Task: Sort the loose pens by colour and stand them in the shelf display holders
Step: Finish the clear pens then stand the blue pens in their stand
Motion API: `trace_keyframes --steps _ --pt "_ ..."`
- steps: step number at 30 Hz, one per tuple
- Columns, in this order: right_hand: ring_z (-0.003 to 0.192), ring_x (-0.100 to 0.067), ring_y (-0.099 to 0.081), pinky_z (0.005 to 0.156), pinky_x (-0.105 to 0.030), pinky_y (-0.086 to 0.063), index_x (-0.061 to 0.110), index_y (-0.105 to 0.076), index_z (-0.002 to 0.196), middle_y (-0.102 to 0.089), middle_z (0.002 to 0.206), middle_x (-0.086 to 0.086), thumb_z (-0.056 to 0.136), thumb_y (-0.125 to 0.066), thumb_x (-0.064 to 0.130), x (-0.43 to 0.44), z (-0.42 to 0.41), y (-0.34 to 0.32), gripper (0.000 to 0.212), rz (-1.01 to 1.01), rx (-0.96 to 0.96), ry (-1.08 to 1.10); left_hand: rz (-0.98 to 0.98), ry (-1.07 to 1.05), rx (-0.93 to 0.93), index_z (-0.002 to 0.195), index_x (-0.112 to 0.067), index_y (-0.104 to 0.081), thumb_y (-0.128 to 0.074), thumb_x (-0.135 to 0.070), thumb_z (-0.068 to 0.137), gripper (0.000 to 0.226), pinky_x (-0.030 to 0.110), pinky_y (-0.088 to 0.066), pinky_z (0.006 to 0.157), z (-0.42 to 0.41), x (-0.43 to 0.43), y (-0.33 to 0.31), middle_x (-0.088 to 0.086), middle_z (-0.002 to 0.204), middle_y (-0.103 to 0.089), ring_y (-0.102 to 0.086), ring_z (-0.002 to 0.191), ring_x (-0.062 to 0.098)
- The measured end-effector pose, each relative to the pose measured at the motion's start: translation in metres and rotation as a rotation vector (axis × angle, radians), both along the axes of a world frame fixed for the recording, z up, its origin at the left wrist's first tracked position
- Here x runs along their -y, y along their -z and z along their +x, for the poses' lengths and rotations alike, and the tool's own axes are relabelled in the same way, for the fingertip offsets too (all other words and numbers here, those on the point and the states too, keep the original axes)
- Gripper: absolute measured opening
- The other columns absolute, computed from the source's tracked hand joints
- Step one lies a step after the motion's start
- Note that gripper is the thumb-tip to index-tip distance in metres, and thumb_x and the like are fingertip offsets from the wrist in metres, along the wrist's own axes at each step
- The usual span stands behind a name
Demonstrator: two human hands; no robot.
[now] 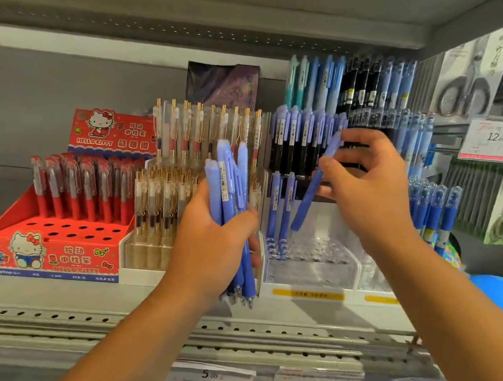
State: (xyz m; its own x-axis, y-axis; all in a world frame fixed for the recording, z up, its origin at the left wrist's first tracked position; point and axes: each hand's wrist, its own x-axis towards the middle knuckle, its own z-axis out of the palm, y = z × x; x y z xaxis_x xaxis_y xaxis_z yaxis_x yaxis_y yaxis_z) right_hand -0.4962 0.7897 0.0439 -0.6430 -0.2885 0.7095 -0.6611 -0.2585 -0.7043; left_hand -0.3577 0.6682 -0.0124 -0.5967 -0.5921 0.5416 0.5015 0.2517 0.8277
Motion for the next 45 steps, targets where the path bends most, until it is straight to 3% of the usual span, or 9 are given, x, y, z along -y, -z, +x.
trace_keyframes --steps 4,13,19,26,31,33,37,41,45 --pt "0.085 -0.021 -0.069 0.073 -0.045 -0.060 0.030 -0.052 0.107 -0.063 0.094 0.003 0.092 -0.068 0.013 0.010 -0.010 0.003 0.028 0.117 -0.097 0.129 -0.009 0.001 0.006 0.109 -0.010 -0.060 -0.059 0.000 0.093 0.019 0.029 -0.054 0.048 0.000 -0.001 0.000 0.013 0.070 -0.057 -0.058 0.051 0.018" --pt "0.082 -0.018 -0.066 0.075 -0.046 -0.059 0.027 -0.051 0.108 -0.060 0.087 0.005 0.090 -0.070 0.015 0.023 -0.027 0.019 0.028 0.295 -0.090 0.209 -0.024 0.006 0.034 0.098 -0.020 -0.060 -0.062 -0.003 0.092 0.018 0.033 -0.055 0.053 0.001 -0.001 0.001 0.005 0.074 -0.062 -0.061 0.057 0.019" --pt "0.081 -0.022 -0.068 0.078 -0.045 -0.059 0.022 -0.054 0.108 -0.068 0.085 -0.004 0.088 -0.073 0.021 0.027 -0.031 0.026 0.027 0.514 -0.118 0.245 -0.034 -0.014 0.012 0.086 -0.034 -0.061 -0.059 0.002 0.088 0.036 0.029 -0.054 0.051 0.000 0.000 0.001 -0.002 0.064 -0.058 -0.061 0.054 0.016" --pt "0.080 -0.019 -0.068 0.072 -0.040 -0.058 0.023 -0.050 0.112 -0.069 0.084 0.000 0.089 -0.072 0.027 0.022 -0.027 0.025 0.032 0.572 -0.097 0.277 -0.015 0.022 -0.008 0.102 -0.023 -0.060 -0.058 0.004 0.090 0.029 0.027 -0.053 0.048 0.002 -0.003 -0.001 0.015 0.074 -0.059 -0.061 0.051 0.017" --pt "0.074 -0.004 -0.056 0.062 -0.030 -0.046 0.020 -0.047 0.127 -0.060 0.089 0.005 0.091 -0.066 0.039 0.016 -0.008 0.020 0.046 0.557 -0.232 0.476 -0.025 0.041 -0.005 0.106 -0.025 -0.060 -0.059 0.004 0.090 0.034 0.029 -0.055 0.048 0.003 -0.005 -0.001 0.008 0.078 -0.061 -0.065 0.055 0.019" --pt "0.074 -0.006 -0.059 0.063 -0.027 -0.049 0.022 -0.055 0.117 -0.061 0.089 0.006 0.091 -0.065 0.039 0.014 0.008 0.014 0.033 0.433 -0.209 0.358 -0.027 0.048 -0.004 0.111 -0.022 -0.059 -0.058 0.005 0.090 0.034 0.031 -0.055 0.048 0.003 -0.004 -0.001 0.008 0.076 -0.062 -0.066 0.055 0.020" --pt "0.076 -0.010 -0.070 0.063 -0.029 -0.059 0.019 -0.069 0.103 -0.073 0.091 -0.004 0.088 -0.072 0.024 0.010 0.042 0.002 0.016 0.357 0.065 -0.229 -0.074 0.044 -0.002 0.118 -0.022 -0.057 -0.057 0.004 0.092 0.037 0.027 -0.054 0.047 0.004 -0.004 -0.001 -0.007 0.066 -0.068 -0.065 0.051 0.012" --pt "0.067 -0.009 -0.065 0.062 -0.023 -0.056 0.010 -0.070 0.103 -0.072 0.092 -0.014 0.086 -0.073 0.011 0.010 0.050 0.004 0.017 0.384 0.041 -0.305 -0.078 0.069 0.002 0.114 -0.032 -0.060 -0.059 0.000 0.093 0.038 0.030 -0.056 0.048 0.006 -0.006 -0.001 -0.007 0.074 -0.072 -0.067 0.056 0.012" --pt "0.070 -0.021 -0.062 0.069 -0.035 -0.055 0.003 -0.070 0.095 -0.071 0.091 -0.022 0.088 -0.070 0.008 0.009 0.049 0.010 0.008 0.371 0.062 -0.323 -0.082 0.062 0.022 0.112 -0.037 -0.062 -0.062 -0.003 0.092 0.039 0.028 -0.056 0.050 0.005 -0.006 -0.002 -0.007 0.079 -0.073 -0.070 0.063 0.011"
